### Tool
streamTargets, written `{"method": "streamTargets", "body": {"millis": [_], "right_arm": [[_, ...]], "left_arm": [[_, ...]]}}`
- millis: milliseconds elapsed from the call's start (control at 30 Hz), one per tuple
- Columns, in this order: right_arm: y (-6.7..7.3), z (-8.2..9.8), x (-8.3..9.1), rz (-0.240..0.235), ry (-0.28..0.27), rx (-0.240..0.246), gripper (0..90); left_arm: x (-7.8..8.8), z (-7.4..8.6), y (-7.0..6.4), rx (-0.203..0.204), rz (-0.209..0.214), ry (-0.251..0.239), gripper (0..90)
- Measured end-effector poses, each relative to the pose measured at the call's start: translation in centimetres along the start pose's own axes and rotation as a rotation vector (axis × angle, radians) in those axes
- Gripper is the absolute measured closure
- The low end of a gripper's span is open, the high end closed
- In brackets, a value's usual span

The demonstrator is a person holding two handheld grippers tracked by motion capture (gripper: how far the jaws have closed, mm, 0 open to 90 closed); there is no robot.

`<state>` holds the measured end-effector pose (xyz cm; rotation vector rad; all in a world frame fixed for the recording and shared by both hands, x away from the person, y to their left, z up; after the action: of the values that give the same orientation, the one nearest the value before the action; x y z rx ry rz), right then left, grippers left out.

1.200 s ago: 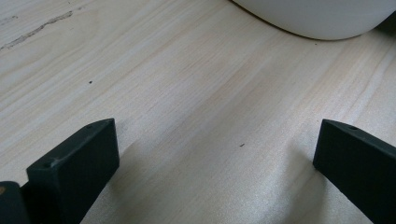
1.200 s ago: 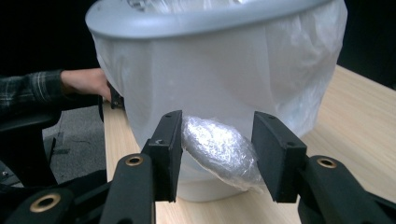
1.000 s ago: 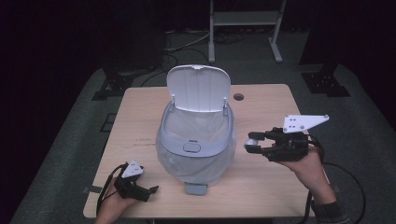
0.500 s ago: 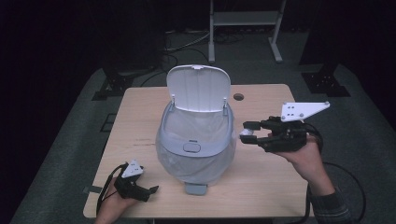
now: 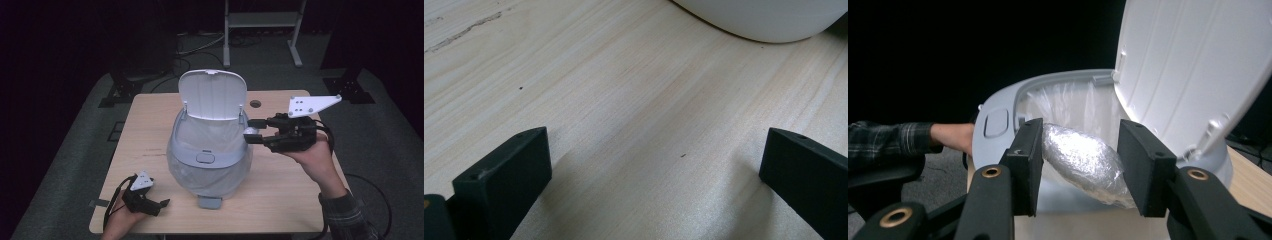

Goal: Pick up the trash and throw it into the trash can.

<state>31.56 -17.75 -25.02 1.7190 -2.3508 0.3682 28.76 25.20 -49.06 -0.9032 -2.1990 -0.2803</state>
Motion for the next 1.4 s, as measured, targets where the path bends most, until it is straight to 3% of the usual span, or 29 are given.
{"method": "streamTargets", "body": {"millis": [567, 1067, 1233, 1400], "right_arm": [[-1.4, -3.0, -4.0, -0.037, -0.015, -0.002, 53.0], [-2.3, -4.4, -8.1, -0.087, 0.004, -0.010, 50.7], [-2.3, -4.5, -8.6, -0.088, -0.006, -0.009, 44.8], [-2.4, -4.1, -8.0, -0.081, 0.000, -0.007, 49.9]], "left_arm": [[0.0, 0.0, 0.0, 0.000, 0.000, 0.000, 0.0], [0.0, 0.0, 0.0, 0.000, 0.000, -0.001, 0.0], [0.0, 0.0, 0.0, 0.000, 0.000, 0.000, 0.0], [0.0, 0.0, 0.0, 0.000, 0.000, 0.000, 0.0]]}}
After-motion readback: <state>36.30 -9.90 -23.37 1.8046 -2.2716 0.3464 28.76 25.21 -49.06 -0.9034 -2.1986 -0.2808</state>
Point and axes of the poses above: each handheld gripper's, and its own axes: x roughly backward along the jaws, z roughly out of its underside, y roughly to its left, the point moved 1 cm from there along -x, roughly forward along the jaws, and after that the axes turned 7 degrees about x, right-handed, at the moved point
